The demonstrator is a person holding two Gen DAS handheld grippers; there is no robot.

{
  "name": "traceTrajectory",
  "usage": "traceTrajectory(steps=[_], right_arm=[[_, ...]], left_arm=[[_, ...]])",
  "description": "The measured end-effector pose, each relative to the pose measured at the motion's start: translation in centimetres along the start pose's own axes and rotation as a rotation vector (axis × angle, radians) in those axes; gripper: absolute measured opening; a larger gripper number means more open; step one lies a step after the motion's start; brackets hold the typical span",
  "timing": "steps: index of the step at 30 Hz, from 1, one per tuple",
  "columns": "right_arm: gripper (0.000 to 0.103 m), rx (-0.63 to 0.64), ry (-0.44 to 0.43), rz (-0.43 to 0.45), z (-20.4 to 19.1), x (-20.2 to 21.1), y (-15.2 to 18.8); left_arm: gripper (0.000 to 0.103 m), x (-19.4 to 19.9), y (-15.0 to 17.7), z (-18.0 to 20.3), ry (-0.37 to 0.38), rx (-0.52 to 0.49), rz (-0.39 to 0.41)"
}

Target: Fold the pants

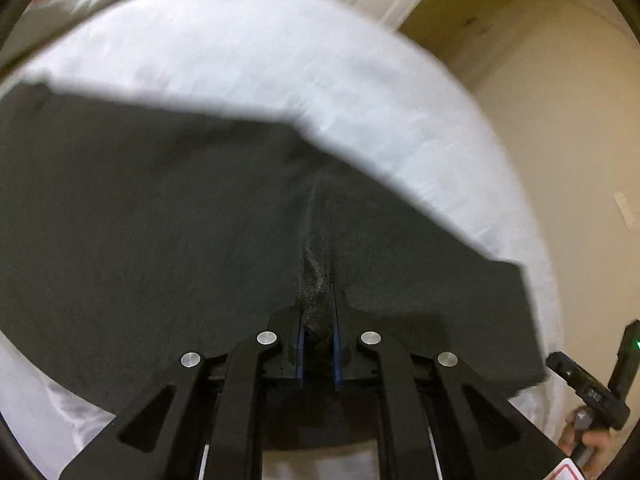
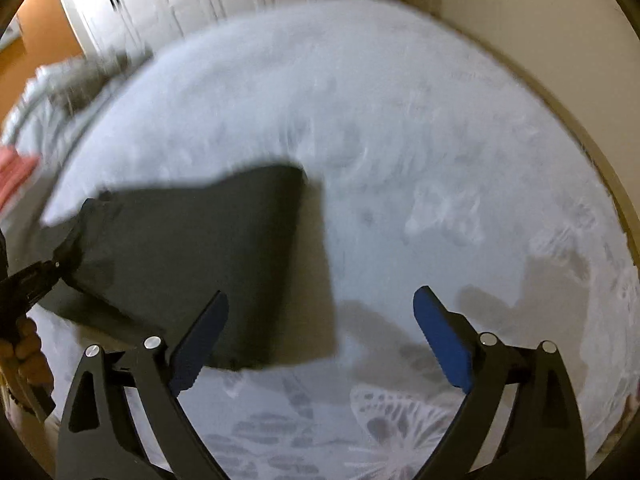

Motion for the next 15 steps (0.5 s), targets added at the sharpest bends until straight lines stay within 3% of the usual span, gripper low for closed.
traceTrajectory(steps=[5, 8, 10, 11, 12, 13, 15], right_arm=[[0.091, -0.086, -0.173, -0.023, -1.2, -1.1, -0.2], [0.092, -0.127, -0.203, -0.123, -1.3, -3.9, 0.9], [0.091, -0.133, -0.196, -0.107, -1.4, -4.5, 1.0], [0.070, -0.111, -0.192, -0.095, -1.7, -4.4, 0.9], [0.033, -0.081, -0.206, -0.094, -2.2, -4.5, 0.8], [0.022, -0.082, -0.278, -0.104, -2.9, -4.6, 0.8], [0.014, -0.112, -0.320, -0.101, -3.2, -4.4, 0.7]], left_arm=[[0.012, 0.8, -0.5, 0.8, -0.020, -0.044, 0.050], [0.012, 0.4, -0.3, 0.8, -0.016, -0.032, 0.038], [0.012, 0.4, 0.0, 0.5, -0.010, -0.022, 0.032], [0.012, 0.2, -0.1, 0.4, -0.007, -0.017, 0.028], [0.011, 0.3, -0.2, 0.2, 0.003, -0.008, 0.022], [0.011, 0.2, -0.2, 0.1, 0.009, 0.003, 0.014], [0.011, 0.3, -0.1, 0.1, 0.013, 0.008, 0.012]])
Point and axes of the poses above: each gripper's, at about its wrist camera, not at the fingertips, and x roughly against the way its jaws point, z to its right, y to its underside, the point moved 7 cm from there along -x, roughly the way its jaws point, and after that the axes turned 6 degrees about -y, right-handed, at the moved point
